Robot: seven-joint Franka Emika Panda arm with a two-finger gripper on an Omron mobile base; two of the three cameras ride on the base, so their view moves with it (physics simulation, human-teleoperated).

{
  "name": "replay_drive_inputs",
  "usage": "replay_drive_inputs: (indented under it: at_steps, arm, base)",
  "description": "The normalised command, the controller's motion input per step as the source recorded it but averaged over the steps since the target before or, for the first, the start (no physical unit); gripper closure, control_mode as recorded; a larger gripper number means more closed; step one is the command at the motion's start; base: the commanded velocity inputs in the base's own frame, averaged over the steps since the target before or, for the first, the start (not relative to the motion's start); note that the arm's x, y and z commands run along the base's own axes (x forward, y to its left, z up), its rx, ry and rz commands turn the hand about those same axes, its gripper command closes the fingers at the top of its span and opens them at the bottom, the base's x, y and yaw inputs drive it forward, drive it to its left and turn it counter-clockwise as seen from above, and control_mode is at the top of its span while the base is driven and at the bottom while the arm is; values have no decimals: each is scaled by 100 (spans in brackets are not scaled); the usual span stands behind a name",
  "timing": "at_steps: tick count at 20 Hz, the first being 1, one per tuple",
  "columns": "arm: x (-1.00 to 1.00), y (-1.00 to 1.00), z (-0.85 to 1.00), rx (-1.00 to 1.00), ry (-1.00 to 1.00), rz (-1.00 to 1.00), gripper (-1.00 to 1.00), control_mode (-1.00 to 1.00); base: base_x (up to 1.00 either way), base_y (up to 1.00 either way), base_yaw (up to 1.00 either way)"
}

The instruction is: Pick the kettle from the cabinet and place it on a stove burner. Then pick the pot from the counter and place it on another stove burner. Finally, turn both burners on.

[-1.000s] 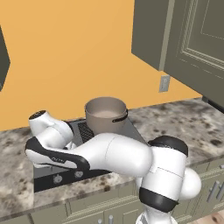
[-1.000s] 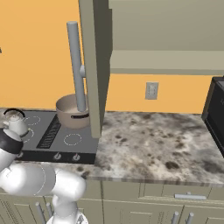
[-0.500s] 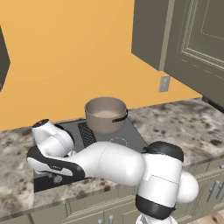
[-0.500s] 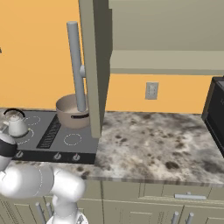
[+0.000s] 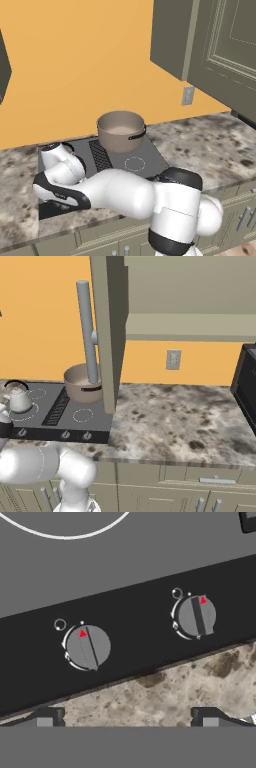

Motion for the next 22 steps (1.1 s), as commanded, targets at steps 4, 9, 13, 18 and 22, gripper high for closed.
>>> replay_drive_inputs:
  at_steps: [4, 9, 13, 18, 22]
  arm:
    - [19, 12, -18, 0, 0, 0, -100, -100]
    - [27, 22, -10, 0, 0, 0, -100, -100]
    - [23, 21, -12, 0, 0, 0, -100, -100]
    - [10, 14, -22, 0, 1, 0, -100, -100]
    - [0, 6, -24, 0, 2, 0, -100, -100]
  base:
    - [0, 0, 0]
    - [0, 0, 0]
    - [0, 0, 0]
    - [0, 0, 0]
    - [0, 0, 0]
